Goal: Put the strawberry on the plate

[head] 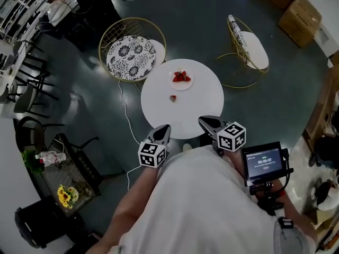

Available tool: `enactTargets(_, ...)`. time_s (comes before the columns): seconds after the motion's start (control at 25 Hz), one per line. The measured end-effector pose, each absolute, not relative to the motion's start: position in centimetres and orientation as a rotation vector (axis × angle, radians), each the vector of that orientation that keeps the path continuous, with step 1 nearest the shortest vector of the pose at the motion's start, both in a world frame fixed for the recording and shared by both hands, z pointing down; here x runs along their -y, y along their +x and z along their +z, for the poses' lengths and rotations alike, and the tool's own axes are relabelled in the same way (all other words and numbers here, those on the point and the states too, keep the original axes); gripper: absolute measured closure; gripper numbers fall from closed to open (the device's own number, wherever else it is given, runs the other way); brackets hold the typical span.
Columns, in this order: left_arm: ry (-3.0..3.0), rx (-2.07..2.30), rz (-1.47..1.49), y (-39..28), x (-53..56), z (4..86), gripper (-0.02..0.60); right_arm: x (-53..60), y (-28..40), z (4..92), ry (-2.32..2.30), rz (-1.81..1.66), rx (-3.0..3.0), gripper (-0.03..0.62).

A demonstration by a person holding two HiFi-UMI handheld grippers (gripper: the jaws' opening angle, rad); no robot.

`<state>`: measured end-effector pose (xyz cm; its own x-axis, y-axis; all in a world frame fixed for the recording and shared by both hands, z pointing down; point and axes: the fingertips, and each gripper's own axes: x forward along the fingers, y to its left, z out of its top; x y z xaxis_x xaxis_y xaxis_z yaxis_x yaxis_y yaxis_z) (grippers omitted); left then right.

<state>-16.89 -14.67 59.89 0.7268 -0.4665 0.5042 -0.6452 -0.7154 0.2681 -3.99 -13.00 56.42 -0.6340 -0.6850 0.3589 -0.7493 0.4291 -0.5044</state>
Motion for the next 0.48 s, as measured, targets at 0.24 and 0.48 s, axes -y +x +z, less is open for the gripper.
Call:
enactTargets(0.24,2.478,0.861,0.602,-15.6,16.8,61.1,0.574,15.6,-2.8,57.2,1.258,1.011,2.577,0.586)
enactTargets(0.48,2.439,0.876,0.668,-13.7,19.4,63.0,0.574,18.4,-0.7,58.9,1.2,1.06,2.57,0.586)
